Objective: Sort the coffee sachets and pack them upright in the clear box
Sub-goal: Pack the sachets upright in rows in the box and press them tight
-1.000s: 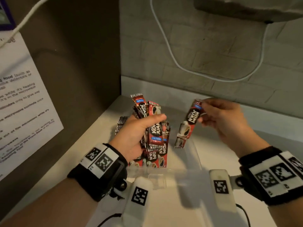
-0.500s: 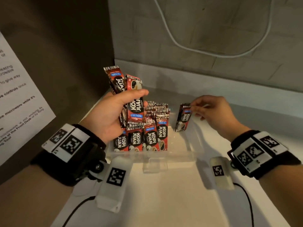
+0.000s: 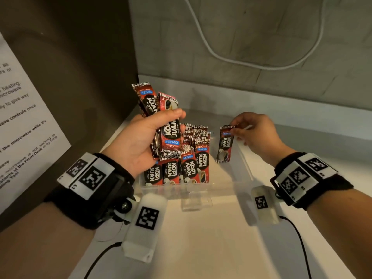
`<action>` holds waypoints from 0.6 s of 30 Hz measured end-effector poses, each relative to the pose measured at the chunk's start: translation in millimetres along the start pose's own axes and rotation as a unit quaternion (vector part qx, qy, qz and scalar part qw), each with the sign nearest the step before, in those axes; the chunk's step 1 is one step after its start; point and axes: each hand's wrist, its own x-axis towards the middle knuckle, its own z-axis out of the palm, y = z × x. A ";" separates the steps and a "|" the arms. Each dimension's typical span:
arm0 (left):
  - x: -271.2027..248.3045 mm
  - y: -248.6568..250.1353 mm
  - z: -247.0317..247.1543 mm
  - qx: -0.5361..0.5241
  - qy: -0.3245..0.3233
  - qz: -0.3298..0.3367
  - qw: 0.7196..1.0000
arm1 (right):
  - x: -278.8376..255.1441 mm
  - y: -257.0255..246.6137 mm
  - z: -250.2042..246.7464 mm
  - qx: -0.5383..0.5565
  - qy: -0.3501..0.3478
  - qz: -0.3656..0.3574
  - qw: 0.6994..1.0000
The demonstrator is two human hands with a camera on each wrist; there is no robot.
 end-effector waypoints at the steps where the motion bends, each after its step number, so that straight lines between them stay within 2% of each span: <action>1: -0.1 -0.3 0.6 -0.001 0.002 -0.001 1.000 | -0.2 -0.1 -0.2 -0.007 0.003 0.002 1.000; 12: 0.1 -10.6 9.5 -0.025 -0.011 -0.018 0.999 | -2.2 2.9 -6.7 -0.022 0.020 0.024 0.999; 18: 0.7 -18.7 12.6 -0.018 -0.001 -0.048 0.999 | -5.9 -15.6 -21.2 -0.005 0.091 -0.005 0.996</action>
